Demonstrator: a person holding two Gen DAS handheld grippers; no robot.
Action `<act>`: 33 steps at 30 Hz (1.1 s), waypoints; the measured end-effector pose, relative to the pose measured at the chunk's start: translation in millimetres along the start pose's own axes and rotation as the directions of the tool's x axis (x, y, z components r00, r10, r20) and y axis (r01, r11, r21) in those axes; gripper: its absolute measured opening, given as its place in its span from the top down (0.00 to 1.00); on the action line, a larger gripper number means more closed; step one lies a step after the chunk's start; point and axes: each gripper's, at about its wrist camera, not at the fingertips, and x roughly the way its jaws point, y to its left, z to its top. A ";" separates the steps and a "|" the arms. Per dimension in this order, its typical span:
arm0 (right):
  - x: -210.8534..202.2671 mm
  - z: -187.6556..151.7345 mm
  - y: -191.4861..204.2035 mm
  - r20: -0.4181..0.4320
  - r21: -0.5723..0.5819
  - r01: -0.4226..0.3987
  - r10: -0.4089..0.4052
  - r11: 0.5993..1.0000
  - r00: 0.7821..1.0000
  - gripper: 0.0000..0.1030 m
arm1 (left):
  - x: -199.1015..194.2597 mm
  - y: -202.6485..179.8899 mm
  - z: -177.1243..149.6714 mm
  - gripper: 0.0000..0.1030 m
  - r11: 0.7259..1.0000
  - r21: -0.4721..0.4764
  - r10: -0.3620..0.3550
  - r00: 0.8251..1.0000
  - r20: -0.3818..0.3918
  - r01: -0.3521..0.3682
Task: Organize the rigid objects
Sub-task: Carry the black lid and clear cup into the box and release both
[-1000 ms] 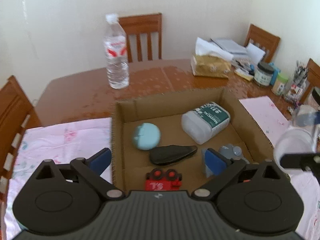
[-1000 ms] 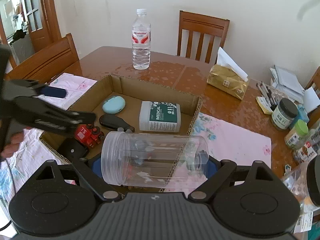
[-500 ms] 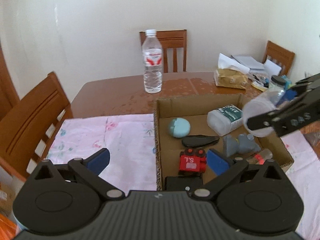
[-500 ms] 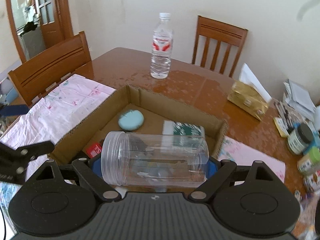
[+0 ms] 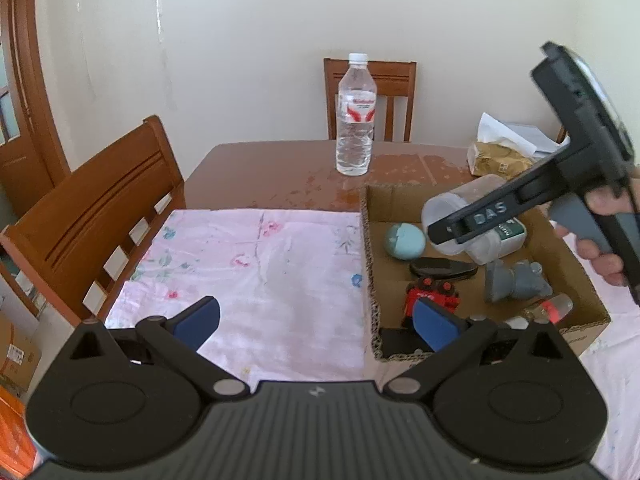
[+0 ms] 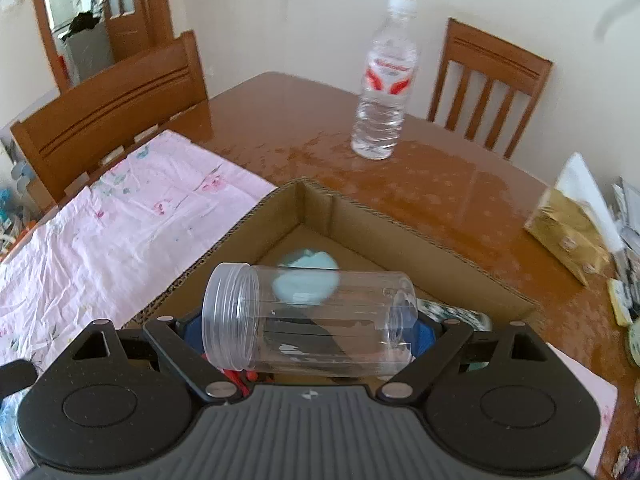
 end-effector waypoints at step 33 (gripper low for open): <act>-72.3 -57.4 13.4 0.072 0.058 0.035 -0.039 0.998 0.997 0.00 | -6.8 -5.3 -13.4 0.01 1.000 0.027 -0.003 0.998 -0.068 0.005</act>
